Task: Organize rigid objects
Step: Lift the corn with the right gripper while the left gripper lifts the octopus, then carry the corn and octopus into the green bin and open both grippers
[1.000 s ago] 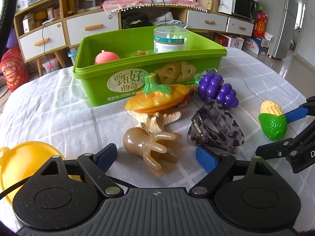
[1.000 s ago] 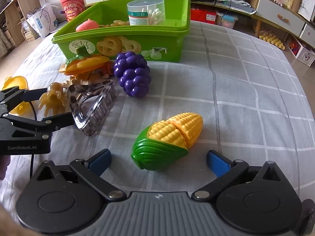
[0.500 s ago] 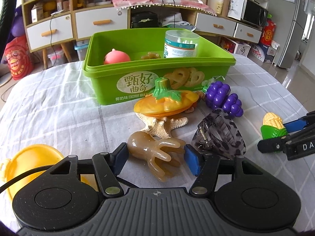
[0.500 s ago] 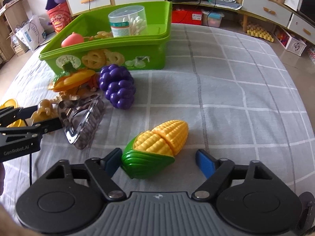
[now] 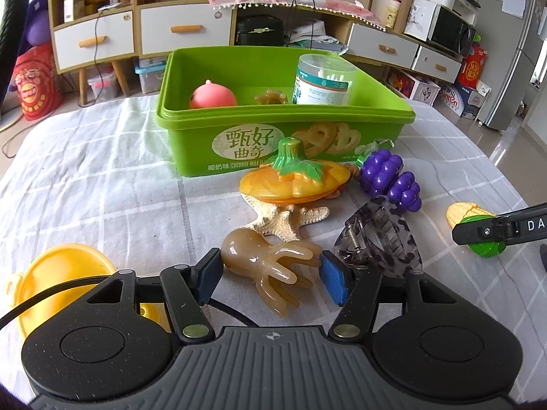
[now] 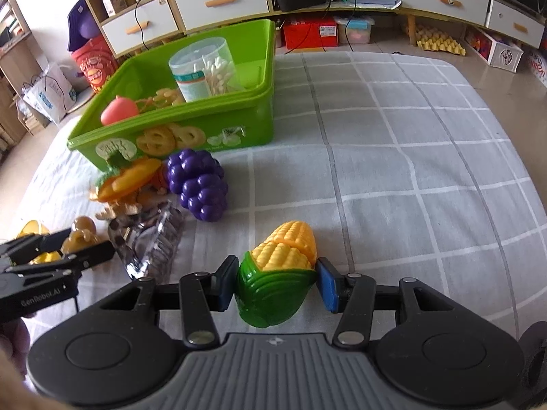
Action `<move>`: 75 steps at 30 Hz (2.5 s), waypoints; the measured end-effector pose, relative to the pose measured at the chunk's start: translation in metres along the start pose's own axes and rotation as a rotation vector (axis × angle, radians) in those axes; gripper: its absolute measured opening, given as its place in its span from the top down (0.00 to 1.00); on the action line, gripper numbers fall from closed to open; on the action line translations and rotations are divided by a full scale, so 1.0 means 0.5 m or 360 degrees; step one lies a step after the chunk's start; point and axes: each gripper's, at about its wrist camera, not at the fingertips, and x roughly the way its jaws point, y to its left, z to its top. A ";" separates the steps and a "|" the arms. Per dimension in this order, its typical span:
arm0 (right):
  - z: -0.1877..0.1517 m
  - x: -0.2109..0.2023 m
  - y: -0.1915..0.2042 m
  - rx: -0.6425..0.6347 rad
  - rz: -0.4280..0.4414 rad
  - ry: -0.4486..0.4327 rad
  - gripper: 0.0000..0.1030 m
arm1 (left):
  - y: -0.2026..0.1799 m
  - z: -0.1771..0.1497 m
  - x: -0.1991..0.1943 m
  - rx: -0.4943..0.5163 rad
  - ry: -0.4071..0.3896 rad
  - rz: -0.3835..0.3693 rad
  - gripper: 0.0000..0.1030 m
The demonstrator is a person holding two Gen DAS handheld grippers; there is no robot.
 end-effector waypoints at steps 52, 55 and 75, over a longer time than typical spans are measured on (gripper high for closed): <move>0.164 -0.019 0.010 0.0803 0.0695 -0.0297 0.68 | -0.047 0.169 -0.006 -0.0167 -0.0306 0.0097 0.36; 0.167 -0.002 0.005 0.0873 0.0730 -0.0304 0.68 | -0.041 0.177 0.005 -0.0162 -0.0304 0.0117 0.36; 0.186 0.053 -0.014 0.0953 0.0627 -0.0425 0.65 | -0.018 0.203 0.079 -0.0202 -0.0350 0.0124 0.30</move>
